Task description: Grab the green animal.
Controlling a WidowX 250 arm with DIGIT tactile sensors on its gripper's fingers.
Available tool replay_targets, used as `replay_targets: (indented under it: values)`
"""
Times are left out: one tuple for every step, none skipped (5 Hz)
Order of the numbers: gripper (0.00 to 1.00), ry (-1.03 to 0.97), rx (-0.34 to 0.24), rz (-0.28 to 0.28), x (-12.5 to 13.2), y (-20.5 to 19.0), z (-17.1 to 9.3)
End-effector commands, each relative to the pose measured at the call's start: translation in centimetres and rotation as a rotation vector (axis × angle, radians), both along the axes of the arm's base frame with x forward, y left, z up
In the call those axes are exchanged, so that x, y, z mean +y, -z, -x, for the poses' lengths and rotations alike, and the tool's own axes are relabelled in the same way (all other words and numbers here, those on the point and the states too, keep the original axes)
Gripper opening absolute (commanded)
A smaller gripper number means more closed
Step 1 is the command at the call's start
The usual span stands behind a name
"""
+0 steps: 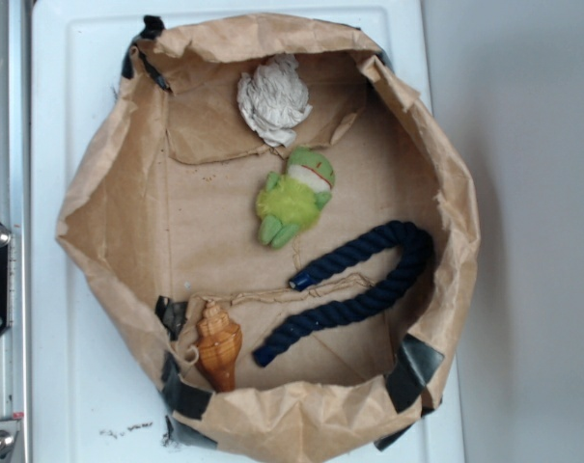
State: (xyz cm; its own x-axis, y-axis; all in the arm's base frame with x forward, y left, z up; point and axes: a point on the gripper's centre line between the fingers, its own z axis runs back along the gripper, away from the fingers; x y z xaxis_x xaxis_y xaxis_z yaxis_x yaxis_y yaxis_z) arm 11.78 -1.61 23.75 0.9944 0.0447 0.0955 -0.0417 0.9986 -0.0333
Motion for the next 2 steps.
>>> replay_targets:
  values:
    - [1.0,0.0,0.0,0.0,0.0,0.0,0.0]
    - [1.0,-0.255,-0.107,-0.108,-0.1,1.6,-5.0]
